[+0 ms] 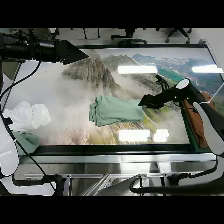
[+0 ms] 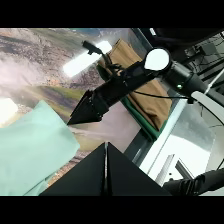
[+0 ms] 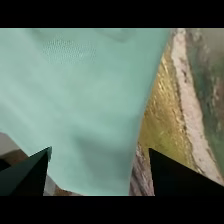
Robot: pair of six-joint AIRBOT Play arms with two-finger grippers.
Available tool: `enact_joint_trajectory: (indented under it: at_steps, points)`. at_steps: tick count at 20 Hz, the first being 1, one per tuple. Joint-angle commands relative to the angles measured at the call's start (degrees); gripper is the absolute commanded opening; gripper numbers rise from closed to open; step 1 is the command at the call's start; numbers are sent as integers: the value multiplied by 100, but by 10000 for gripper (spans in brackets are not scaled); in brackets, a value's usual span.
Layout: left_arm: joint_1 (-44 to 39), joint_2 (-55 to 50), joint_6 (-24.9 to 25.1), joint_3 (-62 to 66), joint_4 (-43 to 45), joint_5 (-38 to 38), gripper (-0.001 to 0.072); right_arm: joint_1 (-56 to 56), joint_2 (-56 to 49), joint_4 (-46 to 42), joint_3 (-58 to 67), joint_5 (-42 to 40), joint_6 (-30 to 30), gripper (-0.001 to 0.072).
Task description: Fold the shirts.
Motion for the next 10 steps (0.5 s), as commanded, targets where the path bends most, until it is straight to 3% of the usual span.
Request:
enact_joint_trajectory:
  at_steps: [1,5,6,7,8,10]
  points:
    - [0,-2,-9,2,0,0,13,52,-463,-11,-63,7,37,693]
    - [0,-2,-9,2,0,2,13,210,-750,1005,-63,31,-426,691]
    - [0,-2,-9,2,0,2,13,275,-767,1390,-63,35,-605,583]
    - [0,-2,-9,2,0,2,13,313,-761,1768,-50,96,-955,227]
    - [0,-2,-9,2,2,-2,13,315,-739,2212,-7,278,-1294,24]
    - [0,-2,-11,2,0,-17,13,175,-494,2898,323,623,-1700,17]
